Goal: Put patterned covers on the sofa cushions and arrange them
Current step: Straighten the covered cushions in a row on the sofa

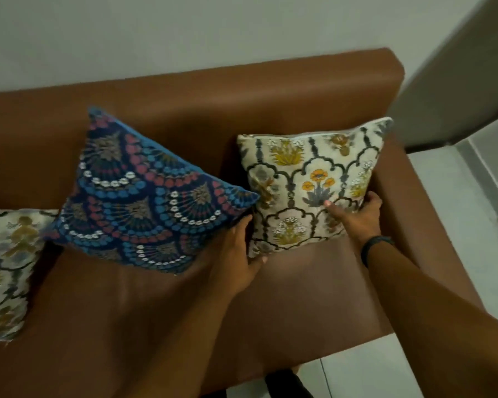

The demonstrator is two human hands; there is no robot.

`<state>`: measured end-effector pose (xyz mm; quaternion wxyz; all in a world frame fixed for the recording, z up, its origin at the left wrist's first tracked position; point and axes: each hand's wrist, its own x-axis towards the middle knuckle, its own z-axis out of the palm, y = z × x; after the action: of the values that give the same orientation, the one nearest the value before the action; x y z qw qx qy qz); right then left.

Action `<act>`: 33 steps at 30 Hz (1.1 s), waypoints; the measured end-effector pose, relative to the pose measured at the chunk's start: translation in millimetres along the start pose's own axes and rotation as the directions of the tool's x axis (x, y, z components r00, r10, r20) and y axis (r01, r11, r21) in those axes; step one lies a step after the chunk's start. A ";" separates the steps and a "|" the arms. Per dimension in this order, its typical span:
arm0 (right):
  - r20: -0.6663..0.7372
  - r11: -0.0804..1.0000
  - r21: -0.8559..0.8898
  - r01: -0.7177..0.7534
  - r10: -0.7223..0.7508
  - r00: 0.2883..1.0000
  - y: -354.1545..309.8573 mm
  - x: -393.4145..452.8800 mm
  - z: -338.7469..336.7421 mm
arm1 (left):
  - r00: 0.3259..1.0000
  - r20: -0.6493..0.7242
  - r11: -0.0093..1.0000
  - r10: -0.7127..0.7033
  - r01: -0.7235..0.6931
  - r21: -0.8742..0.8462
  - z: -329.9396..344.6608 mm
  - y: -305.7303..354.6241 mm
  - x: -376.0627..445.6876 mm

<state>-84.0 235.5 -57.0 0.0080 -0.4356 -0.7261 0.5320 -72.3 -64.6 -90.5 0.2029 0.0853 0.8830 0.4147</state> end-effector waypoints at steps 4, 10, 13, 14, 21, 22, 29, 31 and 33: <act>0.132 0.995 -0.099 0.030 -0.016 0.991 -1.6 63.3 -31.9 | 0.998 0.029 0.993 -0.058 0.061 -0.102 52.6 35.0 62.9; 0.225 0.976 -0.132 0.176 -0.143 0.964 -13.9 98.5 -27.4 | 0.983 -0.065 0.941 -0.174 0.146 -0.304 88.3 44.8 88.5; 0.135 0.936 -0.150 0.318 -0.299 0.945 -22.1 76.0 -35.9 | 0.966 -0.106 0.909 -0.236 0.181 -0.376 98.7 56.4 85.0; 0.101 0.910 -0.186 0.370 -0.357 0.929 -27.8 67.8 -41.8 | 0.961 -0.113 0.894 -0.250 0.185 -0.407 102.4 61.5 83.9; 0.062 0.714 -0.523 0.465 -0.512 0.857 -77.0 55.2 -70.3 | 0.955 -0.057 0.796 -0.290 0.208 -0.568 132.0 91.2 96.2; 0.064 0.707 -0.526 0.473 -0.521 0.851 -80.6 60.2 -71.9 | 0.951 -0.057 0.786 -0.302 0.215 -0.580 136.8 94.9 99.0; 0.112 0.696 -0.536 0.478 -0.502 0.857 -74.8 93.9 -59.7 | 0.912 -0.223 0.792 -0.343 0.154 -0.591 154.8 93.4 117.6; 0.097 0.696 -0.545 0.467 -0.500 0.860 -70.6 100.7 -56.2 | 0.905 -0.195 0.776 -0.378 0.195 -0.600 155.0 95.0 123.3; 0.094 0.700 -0.545 0.461 -0.495 0.864 -66.3 106.1 -55.4 | 0.905 -0.189 0.777 -0.382 0.203 -0.596 155.0 95.3 127.2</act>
<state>-164.8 342.4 -29.2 0.0418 -0.2312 -0.9347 0.2666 -122.4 145.2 -142.9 0.1452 -0.1821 0.7434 0.6270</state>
